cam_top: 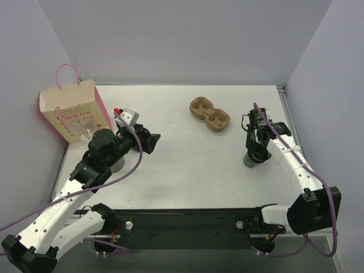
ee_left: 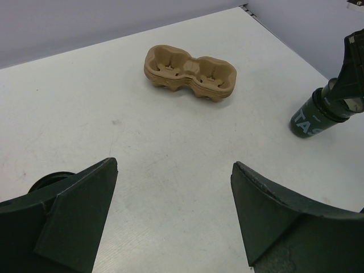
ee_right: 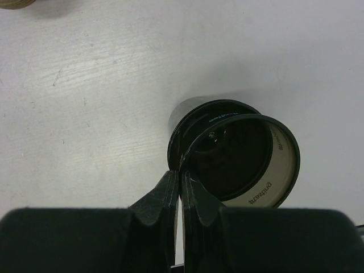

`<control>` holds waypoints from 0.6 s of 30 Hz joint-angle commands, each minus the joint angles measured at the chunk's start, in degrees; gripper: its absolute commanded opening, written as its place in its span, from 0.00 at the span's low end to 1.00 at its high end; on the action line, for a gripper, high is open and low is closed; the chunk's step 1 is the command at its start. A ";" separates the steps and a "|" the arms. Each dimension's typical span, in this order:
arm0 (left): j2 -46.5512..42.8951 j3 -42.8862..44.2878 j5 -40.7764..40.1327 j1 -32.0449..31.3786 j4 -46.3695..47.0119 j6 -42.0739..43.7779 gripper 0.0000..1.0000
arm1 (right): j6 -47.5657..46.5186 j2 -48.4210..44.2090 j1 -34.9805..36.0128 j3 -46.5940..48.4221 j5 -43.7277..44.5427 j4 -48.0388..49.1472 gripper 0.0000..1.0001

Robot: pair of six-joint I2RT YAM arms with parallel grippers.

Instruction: Pack the takeout coffee

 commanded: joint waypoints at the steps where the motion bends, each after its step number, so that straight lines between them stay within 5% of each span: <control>1: -0.18 0.75 0.86 -0.29 2.87 0.20 0.91 | 0.28 -2.50 1.10 3.28 3.51 -4.24 0.00; 6: -0.71 0.75 -0.19 -0.29 2.69 0.55 0.91 | 0.45 -2.07 5.32 8.71 10.44 -8.55 0.00; 18: -5.19 -0.04 -7.12 -0.20 2.78 1.78 0.91 | 0.27 -0.32 17.79 18.04 11.51 -11.02 0.00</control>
